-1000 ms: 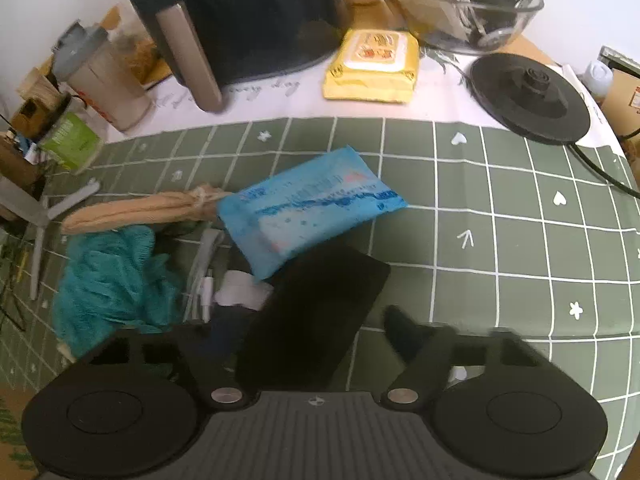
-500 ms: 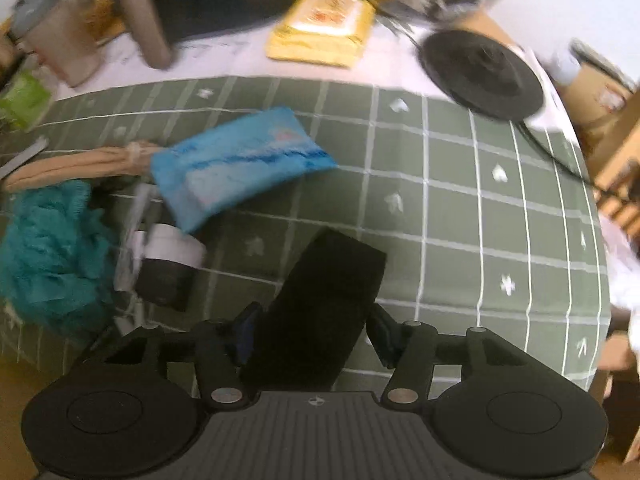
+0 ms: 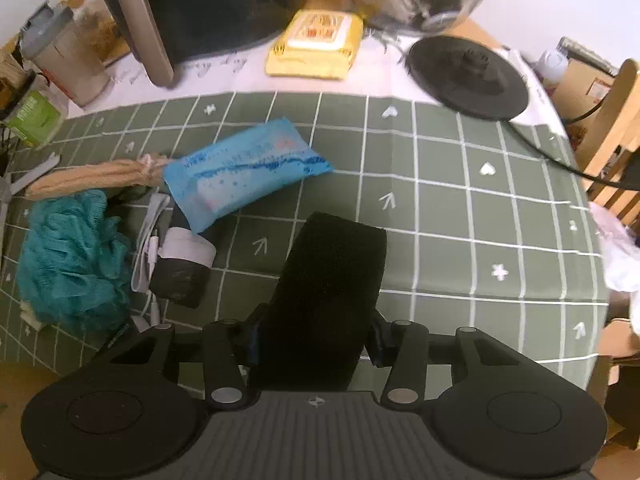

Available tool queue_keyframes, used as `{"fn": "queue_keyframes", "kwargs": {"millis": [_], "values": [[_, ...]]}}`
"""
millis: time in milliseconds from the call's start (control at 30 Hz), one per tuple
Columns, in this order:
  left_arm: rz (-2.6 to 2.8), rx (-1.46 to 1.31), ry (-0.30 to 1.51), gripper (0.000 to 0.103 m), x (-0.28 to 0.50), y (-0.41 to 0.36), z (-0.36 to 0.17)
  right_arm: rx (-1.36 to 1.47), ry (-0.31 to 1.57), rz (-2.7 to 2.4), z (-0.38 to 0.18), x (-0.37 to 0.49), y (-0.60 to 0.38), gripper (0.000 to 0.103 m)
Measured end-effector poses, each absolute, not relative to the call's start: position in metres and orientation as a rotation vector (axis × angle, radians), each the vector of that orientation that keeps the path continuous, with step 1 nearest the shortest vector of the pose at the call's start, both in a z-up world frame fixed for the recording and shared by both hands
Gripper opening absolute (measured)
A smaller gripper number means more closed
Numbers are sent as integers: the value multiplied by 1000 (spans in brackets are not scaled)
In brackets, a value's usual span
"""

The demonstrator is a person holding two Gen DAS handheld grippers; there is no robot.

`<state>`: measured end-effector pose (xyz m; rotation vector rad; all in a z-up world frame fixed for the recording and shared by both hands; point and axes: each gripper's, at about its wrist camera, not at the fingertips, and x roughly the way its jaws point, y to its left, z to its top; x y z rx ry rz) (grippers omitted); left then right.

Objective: Organize soft objects

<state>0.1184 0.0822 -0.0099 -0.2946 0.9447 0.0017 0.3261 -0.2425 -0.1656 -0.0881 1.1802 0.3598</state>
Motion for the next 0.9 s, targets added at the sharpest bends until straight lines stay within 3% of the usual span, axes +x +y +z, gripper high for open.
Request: {"fn": "queue_keyframes", "kwargs": {"millis": [300,433,600,667,900], "values": [[-25,-240,1041,102,166,88,-40,-29,1096,411,-120,294,-268,50],[-49,-217,1099,87,184,88,-59,-9,1062,408,-104,278,-276,50],[-63,-170,1163,81,205,87,-83,8,1022,408,-87,258,-286,50],[-58,-162,1201,70,213,90,-96,10,1010,403,-82,250,-289,50],[-38,-144,1317,62,233,96,-143,46,989,377,-74,230,-303,51]]}}
